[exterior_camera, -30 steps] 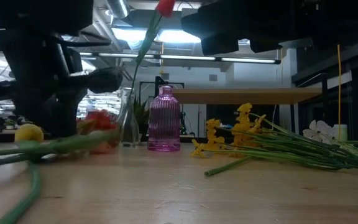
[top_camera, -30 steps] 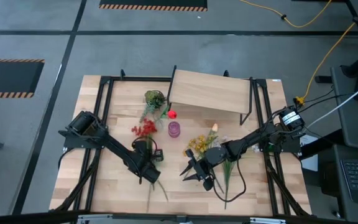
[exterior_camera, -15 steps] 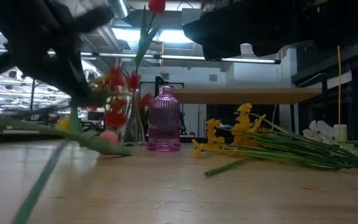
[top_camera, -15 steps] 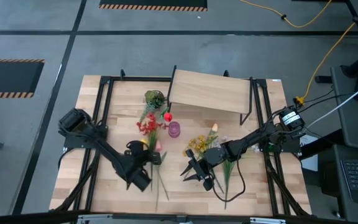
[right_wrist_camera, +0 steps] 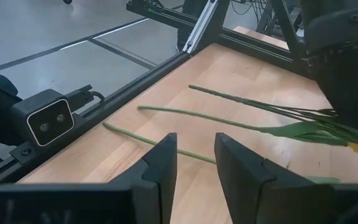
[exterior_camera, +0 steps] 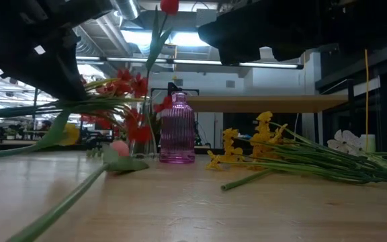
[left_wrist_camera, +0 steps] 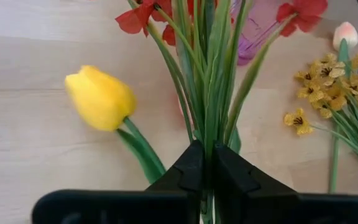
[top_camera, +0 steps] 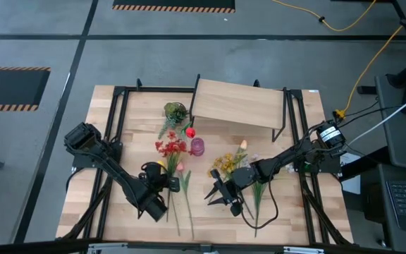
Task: Pick and place flowers into a vace then onto a shelf
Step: Put the red flowers into the transparent vase
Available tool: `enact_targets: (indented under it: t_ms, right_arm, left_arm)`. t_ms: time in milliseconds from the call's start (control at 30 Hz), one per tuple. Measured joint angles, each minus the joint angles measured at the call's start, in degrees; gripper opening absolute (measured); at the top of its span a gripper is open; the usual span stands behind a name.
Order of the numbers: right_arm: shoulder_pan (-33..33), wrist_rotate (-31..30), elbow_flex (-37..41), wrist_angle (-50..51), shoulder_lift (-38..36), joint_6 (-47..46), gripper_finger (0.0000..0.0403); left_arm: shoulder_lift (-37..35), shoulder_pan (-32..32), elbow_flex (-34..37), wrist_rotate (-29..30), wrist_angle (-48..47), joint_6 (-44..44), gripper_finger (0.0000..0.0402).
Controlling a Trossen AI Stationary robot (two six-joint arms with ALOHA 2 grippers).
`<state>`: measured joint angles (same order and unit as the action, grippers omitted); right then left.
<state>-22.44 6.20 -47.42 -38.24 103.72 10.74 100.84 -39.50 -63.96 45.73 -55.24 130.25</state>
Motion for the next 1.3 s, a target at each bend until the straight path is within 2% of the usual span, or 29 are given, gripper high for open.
enact_targets:
  t_ms: [300,600,900,1167,1300]
  right_arm:
    - [0.0,0.0,0.0,0.0,0.0,0.0,0.0113]
    - [0.0,0.0,0.0,0.0,0.0,0.0,0.0113]
    - [0.0,0.0,0.0,0.0,0.0,-0.2,0.0113]
    - [0.0,0.0,0.0,0.0,0.0,-0.2,0.0113]
    - [0.0,0.0,0.0,0.0,0.0,-0.2,0.0113]
  left_arm:
    - [0.0,0.0,0.0,0.0,0.1,-0.9,0.0037]
    - [0.0,0.0,0.0,0.6,0.1,-1.0,0.0037]
    - [0.0,0.0,0.0,0.9,0.1,-1.2,0.0065]
    - [0.0,0.0,-0.1,0.7,0.2,-1.5,0.0043]
    - [0.0,0.7,-0.1,0.2,0.2,-1.8,0.0047]
